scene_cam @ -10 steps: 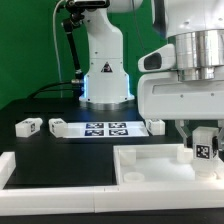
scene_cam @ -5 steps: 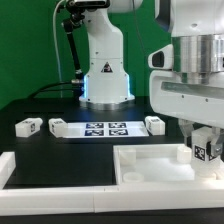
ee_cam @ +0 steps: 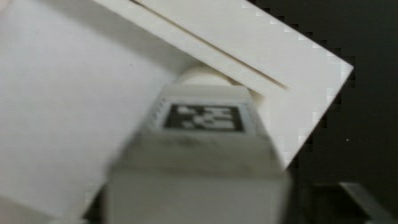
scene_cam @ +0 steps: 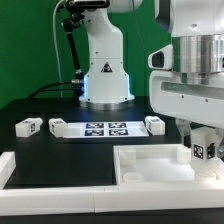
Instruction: Assemble square table
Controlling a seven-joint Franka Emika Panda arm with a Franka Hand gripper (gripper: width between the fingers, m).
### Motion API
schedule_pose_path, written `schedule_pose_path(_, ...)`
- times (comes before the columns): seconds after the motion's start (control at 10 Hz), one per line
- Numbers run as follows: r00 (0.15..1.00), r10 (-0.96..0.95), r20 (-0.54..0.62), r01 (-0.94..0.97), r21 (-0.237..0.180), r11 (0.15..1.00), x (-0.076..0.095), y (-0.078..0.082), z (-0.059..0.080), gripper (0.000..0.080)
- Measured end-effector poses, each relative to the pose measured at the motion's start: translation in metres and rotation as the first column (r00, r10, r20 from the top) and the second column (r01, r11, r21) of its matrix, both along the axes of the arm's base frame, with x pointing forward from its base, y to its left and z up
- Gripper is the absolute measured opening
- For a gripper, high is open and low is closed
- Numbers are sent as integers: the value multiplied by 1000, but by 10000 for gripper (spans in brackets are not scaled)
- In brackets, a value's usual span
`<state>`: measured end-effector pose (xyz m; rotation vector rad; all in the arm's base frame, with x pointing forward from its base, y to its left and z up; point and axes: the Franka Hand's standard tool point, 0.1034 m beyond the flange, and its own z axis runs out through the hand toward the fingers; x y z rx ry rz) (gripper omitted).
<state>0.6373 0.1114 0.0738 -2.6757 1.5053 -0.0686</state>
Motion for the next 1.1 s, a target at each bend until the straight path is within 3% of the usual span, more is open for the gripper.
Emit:
schedule_pose_path(0.1, 1000, 0, 0, 0, 0, 1000, 0, 0, 0, 497)
schedule_pose_path(0.2, 1000, 0, 0, 0, 0, 1000, 0, 0, 0, 617)
schedule_pose_path(0.3, 999, -39, -13, 39, 4, 999, -2, -2, -1, 639)
schedule_pose_path(0.8, 972, 237, 3, -237, -30, 971, -9, -2, 1, 648)
schedule_pose_path(0.9, 940, 341, 16, -340, -54, 939, -10, 2, 2, 648)
schedule_pose_path(1.0, 870, 492, 29, -488, -94, 868, -18, 13, 5, 648)
schedule_pose_path(1.1, 764, 646, 15, -639, -125, 759, -26, 13, 6, 648)
